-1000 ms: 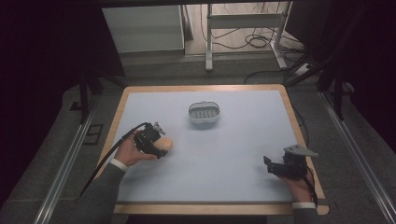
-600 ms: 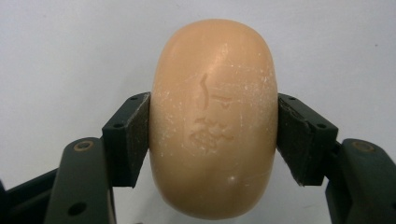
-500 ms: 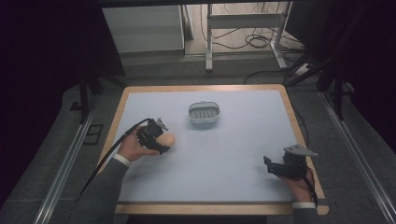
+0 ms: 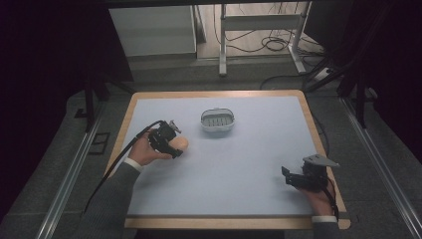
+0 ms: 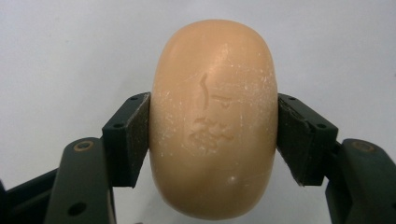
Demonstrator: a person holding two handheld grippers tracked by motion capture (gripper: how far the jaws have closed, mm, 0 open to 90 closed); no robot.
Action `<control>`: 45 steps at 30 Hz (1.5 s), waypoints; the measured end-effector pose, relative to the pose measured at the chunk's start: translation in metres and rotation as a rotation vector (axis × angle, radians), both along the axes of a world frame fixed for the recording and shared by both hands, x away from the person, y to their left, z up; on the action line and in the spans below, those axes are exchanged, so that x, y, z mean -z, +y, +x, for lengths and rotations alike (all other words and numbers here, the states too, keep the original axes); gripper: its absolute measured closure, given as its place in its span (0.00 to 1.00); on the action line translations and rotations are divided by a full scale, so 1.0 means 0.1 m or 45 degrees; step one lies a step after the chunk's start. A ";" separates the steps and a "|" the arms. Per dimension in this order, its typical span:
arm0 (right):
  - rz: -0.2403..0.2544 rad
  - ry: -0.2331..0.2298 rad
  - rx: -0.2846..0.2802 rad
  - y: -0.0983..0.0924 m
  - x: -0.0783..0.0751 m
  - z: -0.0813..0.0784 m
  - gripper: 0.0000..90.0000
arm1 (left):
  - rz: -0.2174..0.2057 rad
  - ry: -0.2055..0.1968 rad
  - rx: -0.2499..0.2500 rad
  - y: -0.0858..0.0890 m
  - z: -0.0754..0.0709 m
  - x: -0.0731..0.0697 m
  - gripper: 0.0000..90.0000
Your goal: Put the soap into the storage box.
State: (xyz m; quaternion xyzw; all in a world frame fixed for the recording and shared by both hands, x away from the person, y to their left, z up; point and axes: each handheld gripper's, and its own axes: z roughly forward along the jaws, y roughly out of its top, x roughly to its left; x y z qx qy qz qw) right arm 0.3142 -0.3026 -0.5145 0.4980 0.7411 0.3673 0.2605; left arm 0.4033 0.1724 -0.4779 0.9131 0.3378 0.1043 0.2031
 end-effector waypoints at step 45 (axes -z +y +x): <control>0.000 0.006 0.007 -0.04 0.01 0.01 0.09 | 0.056 -0.051 0.072 -0.33 0.44 -0.17 0.37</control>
